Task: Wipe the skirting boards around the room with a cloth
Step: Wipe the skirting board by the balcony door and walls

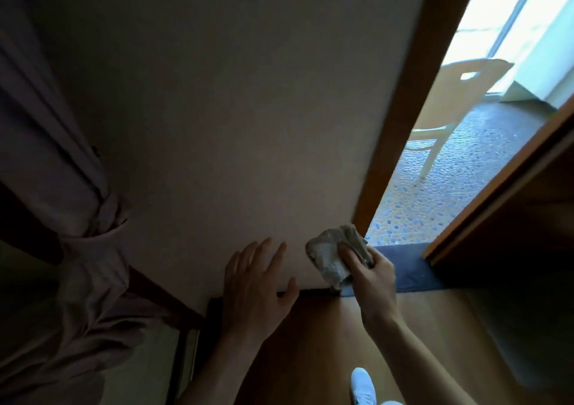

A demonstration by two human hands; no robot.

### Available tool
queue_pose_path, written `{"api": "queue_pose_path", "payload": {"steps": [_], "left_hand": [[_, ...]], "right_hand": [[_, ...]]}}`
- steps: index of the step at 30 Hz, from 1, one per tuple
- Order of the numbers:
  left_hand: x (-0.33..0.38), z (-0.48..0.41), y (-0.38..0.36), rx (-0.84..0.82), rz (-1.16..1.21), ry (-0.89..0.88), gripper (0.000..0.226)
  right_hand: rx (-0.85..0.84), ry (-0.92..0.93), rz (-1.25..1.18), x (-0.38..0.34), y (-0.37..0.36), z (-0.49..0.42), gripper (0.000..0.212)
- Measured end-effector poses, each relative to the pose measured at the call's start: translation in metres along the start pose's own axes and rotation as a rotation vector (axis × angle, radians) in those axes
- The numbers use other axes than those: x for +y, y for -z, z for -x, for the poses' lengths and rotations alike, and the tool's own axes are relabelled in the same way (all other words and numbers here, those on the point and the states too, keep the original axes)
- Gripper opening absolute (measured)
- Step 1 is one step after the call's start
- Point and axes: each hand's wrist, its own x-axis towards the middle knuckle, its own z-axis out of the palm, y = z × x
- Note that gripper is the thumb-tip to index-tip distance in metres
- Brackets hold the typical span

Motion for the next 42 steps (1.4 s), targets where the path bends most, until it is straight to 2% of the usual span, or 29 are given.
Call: {"api": "queue_pose_path", "payload": {"steps": [4,8,12,17,20,25,31,36,42], "left_hand": [[0.029,-0.002,-0.005,-0.040,0.049,-0.176,0.061],[0.075,-0.003,-0.013,-0.051,0.138,-0.328,0.059],[0.133,-0.003,-0.025,-0.075,0.196,-0.506,0.059],[0.214,-0.005,-0.038,-0.118,0.243,-0.699,0.059],[0.264,-0.005,-0.048,-0.150,0.224,-0.784,0.061],[0.357,-0.020,-0.076,-0.170,0.223,-0.895,0.060],[0.503,-0.037,-0.121,-0.185,0.226,-0.996,0.061],[0.610,-0.039,-0.150,-0.221,0.233,-1.068,0.058],[0.691,-0.049,-0.177,-0.242,0.239,-1.134,0.058]], "right_hand": [[0.184,-0.028,-0.020,0.006,0.037,0.038,0.027],[0.387,-0.064,-0.030,0.010,0.088,0.075,0.033],[0.602,-0.083,-0.014,0.013,0.149,0.101,0.027],[0.844,-0.113,0.005,0.019,0.225,0.122,0.044],[0.963,-0.132,-0.052,0.026,0.267,0.126,0.043],[1.072,-0.137,-0.105,0.034,0.342,0.122,0.039],[1.144,-0.116,-0.163,0.040,0.468,0.094,0.032],[1.180,-0.117,-0.170,0.037,0.569,0.080,0.009],[1.233,-0.089,-0.297,0.031,0.649,0.064,0.018]]}}
